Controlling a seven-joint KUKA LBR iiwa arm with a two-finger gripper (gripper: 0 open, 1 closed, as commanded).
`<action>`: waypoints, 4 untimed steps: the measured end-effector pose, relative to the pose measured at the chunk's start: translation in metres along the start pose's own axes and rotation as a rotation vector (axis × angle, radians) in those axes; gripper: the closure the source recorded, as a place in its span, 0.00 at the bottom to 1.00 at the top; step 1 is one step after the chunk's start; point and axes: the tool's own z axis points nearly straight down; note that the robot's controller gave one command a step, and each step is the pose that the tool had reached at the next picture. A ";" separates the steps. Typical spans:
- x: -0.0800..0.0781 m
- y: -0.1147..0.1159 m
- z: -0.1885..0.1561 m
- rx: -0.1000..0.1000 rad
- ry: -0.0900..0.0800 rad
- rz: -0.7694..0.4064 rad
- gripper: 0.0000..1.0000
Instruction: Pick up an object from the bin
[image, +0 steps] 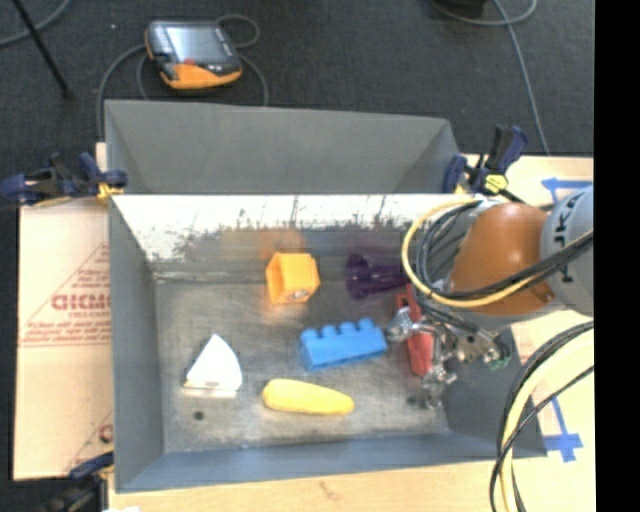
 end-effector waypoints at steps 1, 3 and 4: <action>0.000 0.000 0.000 0.001 0.000 -0.001 0.00; 0.044 -0.005 -0.068 -0.007 0.007 -0.084 0.00; 0.018 -0.025 -0.002 -0.015 -0.015 -0.253 1.00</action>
Offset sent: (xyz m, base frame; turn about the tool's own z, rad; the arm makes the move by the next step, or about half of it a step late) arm -0.0508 -0.0309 0.0951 -0.1119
